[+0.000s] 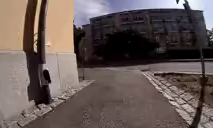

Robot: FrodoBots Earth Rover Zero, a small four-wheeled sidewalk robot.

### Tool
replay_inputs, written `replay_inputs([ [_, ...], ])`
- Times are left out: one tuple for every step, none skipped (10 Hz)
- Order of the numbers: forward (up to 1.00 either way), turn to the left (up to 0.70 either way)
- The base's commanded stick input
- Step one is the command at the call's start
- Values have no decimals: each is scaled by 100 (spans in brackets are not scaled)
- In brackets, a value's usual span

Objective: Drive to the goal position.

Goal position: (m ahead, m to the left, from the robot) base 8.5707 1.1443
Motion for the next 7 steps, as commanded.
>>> replay_inputs([
  [70,0],
  [70,0],
  [70,0],
  [70,0],
  [70,0],
  [70,0],
  [70,0],
])
